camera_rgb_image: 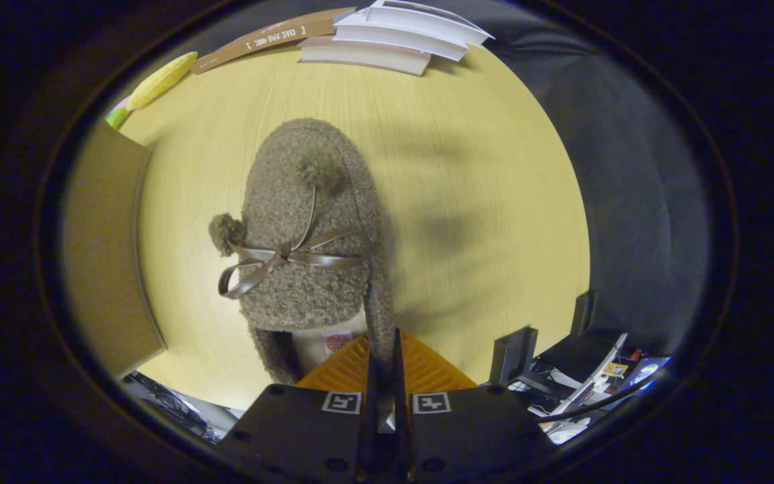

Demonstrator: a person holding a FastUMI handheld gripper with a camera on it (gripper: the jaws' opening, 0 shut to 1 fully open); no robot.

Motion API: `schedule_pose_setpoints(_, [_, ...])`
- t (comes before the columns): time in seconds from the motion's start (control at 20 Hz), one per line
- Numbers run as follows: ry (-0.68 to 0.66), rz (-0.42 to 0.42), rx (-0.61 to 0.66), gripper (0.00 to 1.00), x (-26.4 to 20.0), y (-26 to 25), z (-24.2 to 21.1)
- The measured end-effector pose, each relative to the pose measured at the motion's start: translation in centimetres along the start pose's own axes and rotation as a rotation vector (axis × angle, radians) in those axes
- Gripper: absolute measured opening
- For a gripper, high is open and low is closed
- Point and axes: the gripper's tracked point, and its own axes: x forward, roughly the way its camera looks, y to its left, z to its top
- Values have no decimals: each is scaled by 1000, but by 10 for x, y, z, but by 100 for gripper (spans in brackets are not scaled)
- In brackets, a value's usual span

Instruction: Open the storage box then place both shoes into the box .Put the left shoe in first, then the right shoe, with the right side of both shoes facing outward in a uniform manner.

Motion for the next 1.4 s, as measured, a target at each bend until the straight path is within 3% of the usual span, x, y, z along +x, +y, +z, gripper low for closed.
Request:
schedule_pose_setpoints(0.45, [-22, -31, -15, 4, -4, 2, 0])
schedule_pose_setpoints(0.65, [-40, -117, -30, 3, -27, -8, -6])
schedule_pose_setpoints(0.8, [-53, -204, -54, 3, -64, -18, -9])
schedule_pose_setpoints(1.4, [-291, -286, -14, 3, -245, 18, 19])
